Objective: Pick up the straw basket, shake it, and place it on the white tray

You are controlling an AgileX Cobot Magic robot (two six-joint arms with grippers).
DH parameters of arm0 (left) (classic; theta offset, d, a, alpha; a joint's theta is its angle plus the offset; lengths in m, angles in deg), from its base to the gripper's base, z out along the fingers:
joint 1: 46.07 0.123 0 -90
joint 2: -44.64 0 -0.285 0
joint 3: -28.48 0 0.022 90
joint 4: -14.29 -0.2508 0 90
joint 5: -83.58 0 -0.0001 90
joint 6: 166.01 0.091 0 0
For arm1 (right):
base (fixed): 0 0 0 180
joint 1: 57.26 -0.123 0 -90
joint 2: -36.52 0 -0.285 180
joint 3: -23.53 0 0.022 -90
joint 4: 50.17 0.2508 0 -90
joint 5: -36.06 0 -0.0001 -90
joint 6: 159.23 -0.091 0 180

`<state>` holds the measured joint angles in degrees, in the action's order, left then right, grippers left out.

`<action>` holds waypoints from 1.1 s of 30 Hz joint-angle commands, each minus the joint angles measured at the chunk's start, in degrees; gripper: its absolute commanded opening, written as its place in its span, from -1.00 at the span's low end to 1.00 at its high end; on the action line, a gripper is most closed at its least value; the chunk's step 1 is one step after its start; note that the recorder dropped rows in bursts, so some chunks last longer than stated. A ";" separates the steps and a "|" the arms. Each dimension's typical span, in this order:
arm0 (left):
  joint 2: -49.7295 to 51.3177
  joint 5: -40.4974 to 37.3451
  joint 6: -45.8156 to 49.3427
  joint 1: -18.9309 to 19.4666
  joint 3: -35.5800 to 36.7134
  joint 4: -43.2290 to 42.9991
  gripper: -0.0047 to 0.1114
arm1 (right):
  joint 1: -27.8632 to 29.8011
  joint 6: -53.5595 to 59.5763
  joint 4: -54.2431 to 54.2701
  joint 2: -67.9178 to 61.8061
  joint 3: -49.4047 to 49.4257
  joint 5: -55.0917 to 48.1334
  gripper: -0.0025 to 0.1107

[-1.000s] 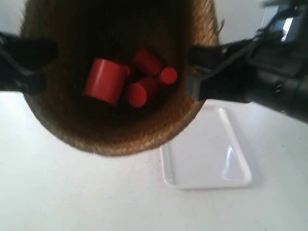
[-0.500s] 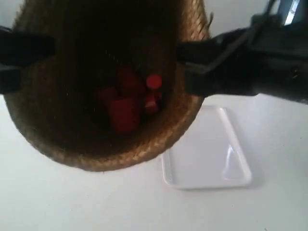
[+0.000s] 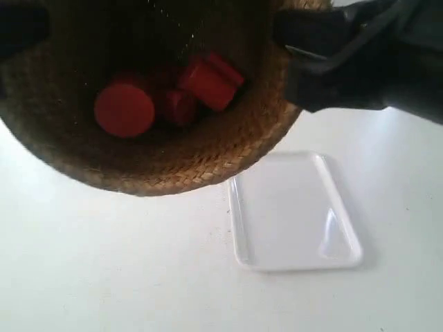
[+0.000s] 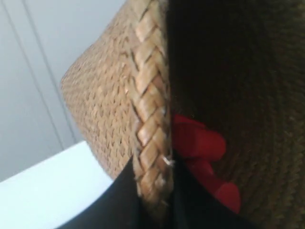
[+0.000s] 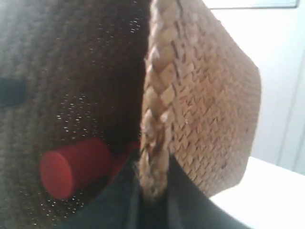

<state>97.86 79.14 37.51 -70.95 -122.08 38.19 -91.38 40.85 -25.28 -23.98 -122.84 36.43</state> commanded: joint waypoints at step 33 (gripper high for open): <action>3.99 1.35 -6.38 -3.26 -0.23 -1.98 -0.92 | -4.62 -2.44 0.97 -4.72 0.05 4.14 -0.96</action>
<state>104.03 84.28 31.00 -72.23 -119.97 35.87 -94.94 41.79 -22.38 -29.74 -120.18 45.85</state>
